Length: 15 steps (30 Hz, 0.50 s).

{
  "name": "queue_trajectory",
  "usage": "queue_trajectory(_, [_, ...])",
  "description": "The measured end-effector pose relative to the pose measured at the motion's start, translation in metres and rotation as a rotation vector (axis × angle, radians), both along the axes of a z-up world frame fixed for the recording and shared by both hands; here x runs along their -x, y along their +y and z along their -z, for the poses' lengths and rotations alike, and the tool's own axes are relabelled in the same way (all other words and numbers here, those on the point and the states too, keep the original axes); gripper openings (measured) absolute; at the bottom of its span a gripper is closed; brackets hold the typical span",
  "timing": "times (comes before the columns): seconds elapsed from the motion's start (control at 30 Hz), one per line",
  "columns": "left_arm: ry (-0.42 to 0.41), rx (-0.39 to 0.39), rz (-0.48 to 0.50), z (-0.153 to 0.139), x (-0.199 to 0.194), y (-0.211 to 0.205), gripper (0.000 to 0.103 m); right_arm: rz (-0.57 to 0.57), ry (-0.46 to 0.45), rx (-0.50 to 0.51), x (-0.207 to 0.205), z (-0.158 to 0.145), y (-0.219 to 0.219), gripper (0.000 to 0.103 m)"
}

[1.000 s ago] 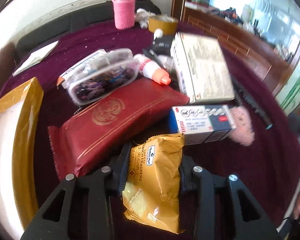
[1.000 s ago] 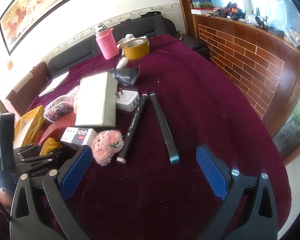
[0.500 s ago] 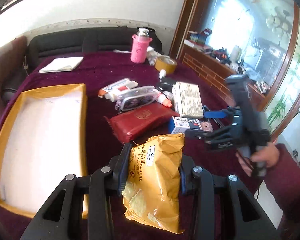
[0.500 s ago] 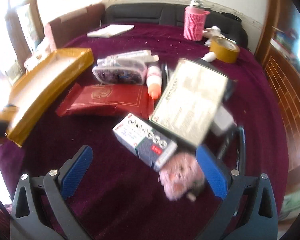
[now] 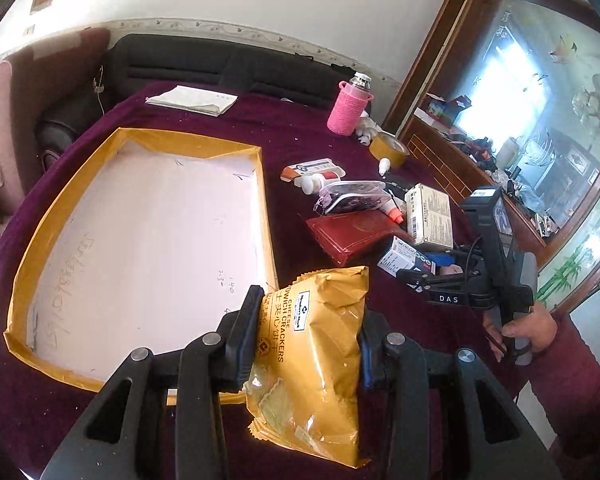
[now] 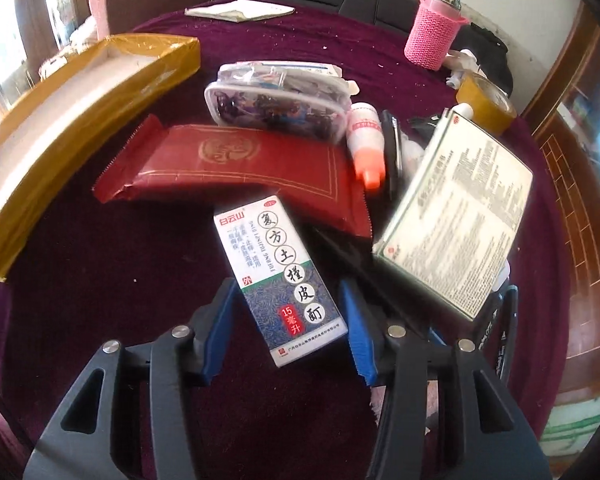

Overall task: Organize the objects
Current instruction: 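Carry the yellow bag into the tray and release it while the right gripper places the medicine box there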

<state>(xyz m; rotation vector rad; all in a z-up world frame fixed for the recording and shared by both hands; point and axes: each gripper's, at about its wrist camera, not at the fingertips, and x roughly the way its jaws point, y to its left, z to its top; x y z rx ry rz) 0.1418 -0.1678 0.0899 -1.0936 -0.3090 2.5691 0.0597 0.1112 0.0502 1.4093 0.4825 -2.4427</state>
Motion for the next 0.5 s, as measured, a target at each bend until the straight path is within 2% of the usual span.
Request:
queue_trajectory(0.23, [0.002, -0.017, -0.005, 0.004, -0.002, -0.013, 0.035, -0.007, 0.016, -0.005, 0.008, 0.000, -0.013, 0.048])
queue_trajectory(0.27, [0.001, -0.021, -0.007, 0.004, -0.001, -0.016, 0.035, -0.002, 0.002, 0.028, 0.007, 0.000, -0.013, 0.032])
queue_trajectory(0.37, [-0.013, -0.024, -0.007, 0.003, 0.005, -0.028, 0.035, 0.012, -0.021, 0.105, 0.008, -0.008, -0.013, 0.031])
queue_trajectory(0.43, [-0.036, -0.053, 0.004, -0.002, 0.014, -0.037, 0.035, 0.008, -0.014, 0.133, 0.003, -0.021, -0.017, 0.031])
queue_trajectory(0.5, [-0.036, -0.050, 0.008, -0.012, 0.026, -0.044, 0.035, -0.011, -0.017, 0.171, -0.002, -0.037, -0.027, 0.031])
